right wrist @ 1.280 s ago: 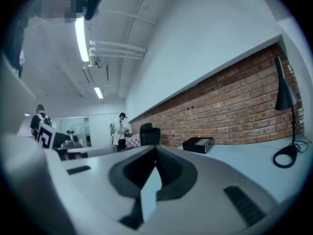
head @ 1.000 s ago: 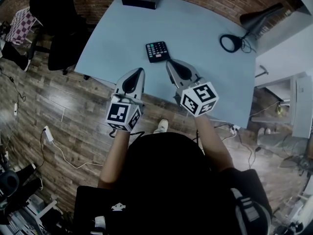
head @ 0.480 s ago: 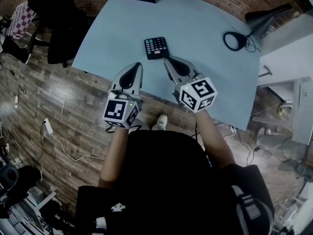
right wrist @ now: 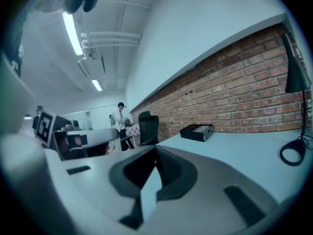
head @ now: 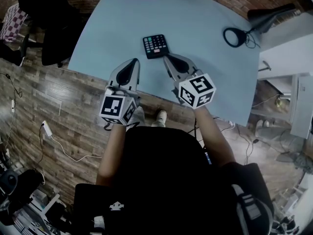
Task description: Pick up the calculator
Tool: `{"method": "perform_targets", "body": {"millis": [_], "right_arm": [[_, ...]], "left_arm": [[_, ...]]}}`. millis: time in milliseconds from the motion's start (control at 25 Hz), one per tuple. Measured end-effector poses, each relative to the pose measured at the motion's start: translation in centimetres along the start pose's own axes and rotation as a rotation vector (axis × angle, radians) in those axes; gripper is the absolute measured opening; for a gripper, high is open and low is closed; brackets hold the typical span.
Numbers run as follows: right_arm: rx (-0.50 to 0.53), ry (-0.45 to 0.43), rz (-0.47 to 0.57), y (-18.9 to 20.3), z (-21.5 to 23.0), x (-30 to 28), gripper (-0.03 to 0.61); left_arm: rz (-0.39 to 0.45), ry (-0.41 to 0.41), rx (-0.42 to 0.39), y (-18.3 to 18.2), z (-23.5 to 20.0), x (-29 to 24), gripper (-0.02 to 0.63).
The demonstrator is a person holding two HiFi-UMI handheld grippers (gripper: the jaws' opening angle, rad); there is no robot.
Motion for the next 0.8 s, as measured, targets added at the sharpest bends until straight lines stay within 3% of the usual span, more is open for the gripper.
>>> {"method": "perform_targets", "body": {"millis": [800], "right_arm": [[0.073, 0.13, -0.252, 5.1, 2.1, -6.8, 0.005]], "left_arm": [[-0.061, 0.151, 0.035, 0.1, -8.0, -3.7, 0.003]]}}
Point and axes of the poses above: the fingertips, and each gripper's own axes: x backward along the fingers, z to its right, y out of its underside, the point moved 7 cm from there along x, backward along the fingers, and after that the axes turned 13 degrees about y, right-handed, at the moved point
